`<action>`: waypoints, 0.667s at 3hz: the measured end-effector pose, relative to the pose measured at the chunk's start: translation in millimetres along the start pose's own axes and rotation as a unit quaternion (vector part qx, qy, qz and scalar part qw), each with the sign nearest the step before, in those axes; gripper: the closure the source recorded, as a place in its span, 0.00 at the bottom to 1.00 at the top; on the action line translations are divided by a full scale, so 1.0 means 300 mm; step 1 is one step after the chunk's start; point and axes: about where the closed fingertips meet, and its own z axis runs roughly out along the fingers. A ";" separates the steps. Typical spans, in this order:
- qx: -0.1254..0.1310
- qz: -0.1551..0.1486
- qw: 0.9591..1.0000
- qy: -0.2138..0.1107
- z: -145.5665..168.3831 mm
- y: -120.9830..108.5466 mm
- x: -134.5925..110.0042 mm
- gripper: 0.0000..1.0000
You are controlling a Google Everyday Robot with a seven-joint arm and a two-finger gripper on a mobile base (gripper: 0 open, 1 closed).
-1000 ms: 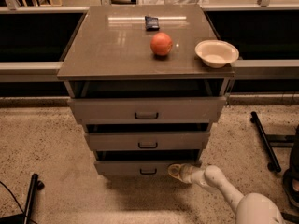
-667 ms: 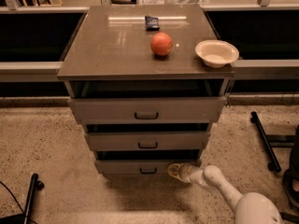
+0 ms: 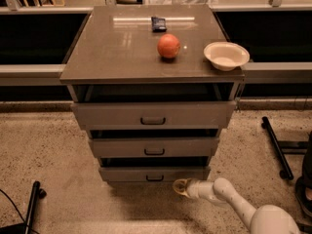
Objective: Close bottom drawer
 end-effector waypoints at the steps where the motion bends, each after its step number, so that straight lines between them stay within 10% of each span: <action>1: -0.048 0.003 0.998 -0.027 -0.050 0.168 -0.076 0.28; 2: -0.063 0.007 0.997 -0.039 -0.025 0.222 -0.113 0.00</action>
Offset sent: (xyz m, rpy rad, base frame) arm -0.0443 0.0073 0.0033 0.0214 0.0411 0.0732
